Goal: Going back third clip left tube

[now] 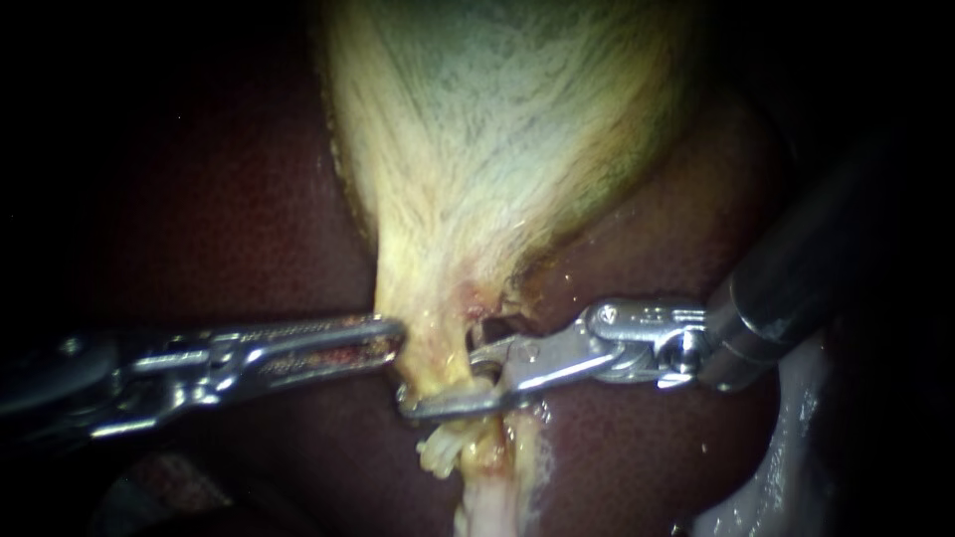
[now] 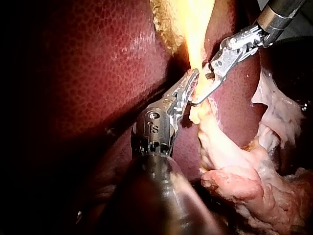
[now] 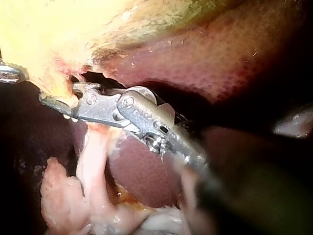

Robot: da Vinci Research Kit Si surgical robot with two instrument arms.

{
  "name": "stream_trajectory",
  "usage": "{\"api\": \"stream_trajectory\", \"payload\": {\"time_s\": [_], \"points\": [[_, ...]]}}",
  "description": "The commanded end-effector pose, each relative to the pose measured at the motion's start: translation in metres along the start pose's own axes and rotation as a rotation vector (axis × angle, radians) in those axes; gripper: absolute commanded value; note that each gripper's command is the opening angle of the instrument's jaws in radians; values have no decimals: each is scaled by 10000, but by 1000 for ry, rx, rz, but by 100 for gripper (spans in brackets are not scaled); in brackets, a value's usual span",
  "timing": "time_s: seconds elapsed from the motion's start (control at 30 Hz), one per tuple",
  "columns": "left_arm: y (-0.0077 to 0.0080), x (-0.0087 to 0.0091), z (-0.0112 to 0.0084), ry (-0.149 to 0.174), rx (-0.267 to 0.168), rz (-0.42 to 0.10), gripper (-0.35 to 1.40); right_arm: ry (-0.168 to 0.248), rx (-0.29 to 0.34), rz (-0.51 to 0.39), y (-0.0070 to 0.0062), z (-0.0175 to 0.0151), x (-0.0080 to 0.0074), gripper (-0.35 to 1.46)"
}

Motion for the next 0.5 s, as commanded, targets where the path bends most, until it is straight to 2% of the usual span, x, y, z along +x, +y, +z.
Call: {"api": "stream_trajectory", "payload": {"time_s": [0.03, 0.1, 0.27, 0.33, 0.5], "points": [[0, 0, 0, 0, 0, 0, -35, 0, -2, -1, 0, 1, -1, -35], [0, 0, 0, 0, 0, 0, -35, 0, -2, -2, -1, 4, -2, -33], [0, 0, -1, 0, 0, 0, -35, -1, -3, -3, 0, 7, -2, 12], [0, 0, -1, 0, 1, 0, -35, 1, -15, -38, 1, 7, -2, 29], [0, 0, -2, 0, 1, 0, -35, 4, -32, -84, 5, 6, -2, 46]]}}
